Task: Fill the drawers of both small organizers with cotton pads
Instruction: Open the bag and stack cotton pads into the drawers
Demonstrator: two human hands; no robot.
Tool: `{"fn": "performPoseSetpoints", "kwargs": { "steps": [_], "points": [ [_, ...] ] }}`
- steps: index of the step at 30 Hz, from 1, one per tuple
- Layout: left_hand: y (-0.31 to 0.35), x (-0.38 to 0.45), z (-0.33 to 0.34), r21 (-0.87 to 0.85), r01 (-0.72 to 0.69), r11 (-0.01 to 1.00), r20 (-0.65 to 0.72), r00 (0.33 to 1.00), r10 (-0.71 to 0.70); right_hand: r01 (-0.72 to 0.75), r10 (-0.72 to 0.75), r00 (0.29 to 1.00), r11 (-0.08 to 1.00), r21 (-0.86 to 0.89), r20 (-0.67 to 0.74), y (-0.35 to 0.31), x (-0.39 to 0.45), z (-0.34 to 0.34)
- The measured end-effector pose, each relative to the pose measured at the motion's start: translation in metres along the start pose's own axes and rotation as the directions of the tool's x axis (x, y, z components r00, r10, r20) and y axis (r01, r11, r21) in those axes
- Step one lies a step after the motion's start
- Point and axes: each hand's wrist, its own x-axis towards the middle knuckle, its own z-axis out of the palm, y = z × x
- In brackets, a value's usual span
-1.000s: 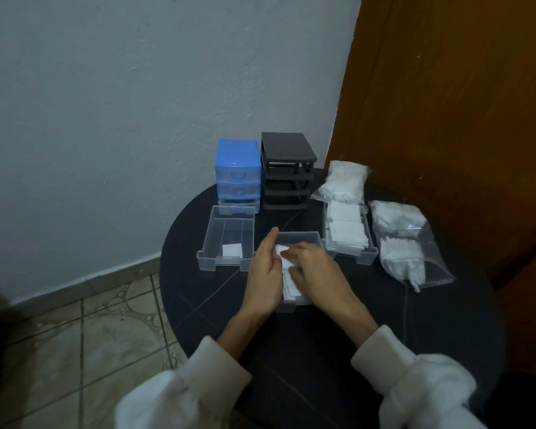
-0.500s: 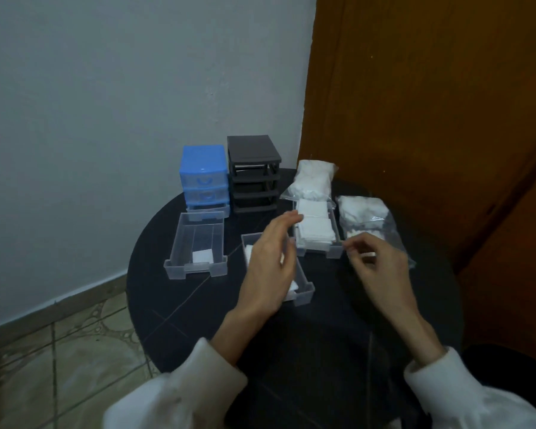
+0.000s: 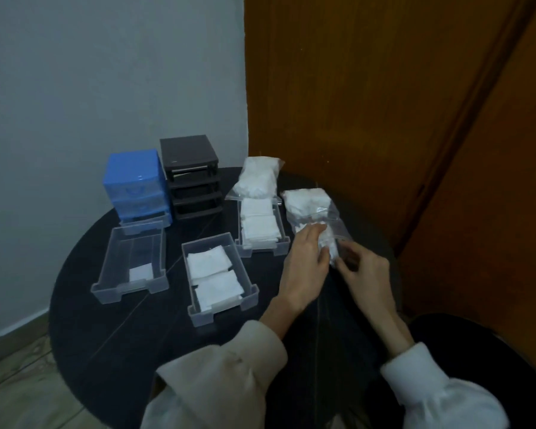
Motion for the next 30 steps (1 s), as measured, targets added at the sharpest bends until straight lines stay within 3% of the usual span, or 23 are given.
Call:
{"fn": "performPoseSetpoints", "kwargs": {
  "steps": [19,30],
  "points": [
    [-0.014,0.000,0.010,0.057,-0.013,0.998,-0.079,0.997,0.017,0.033,-0.034,0.988,0.999,-0.009,-0.152,0.005,-0.001,0.002],
    [-0.013,-0.001,0.011,0.042,-0.014,0.999,-0.092,0.996,0.018,0.032,-0.040,0.986,0.998,-0.046,-0.165,0.006,0.001,0.008]
  ]
}}
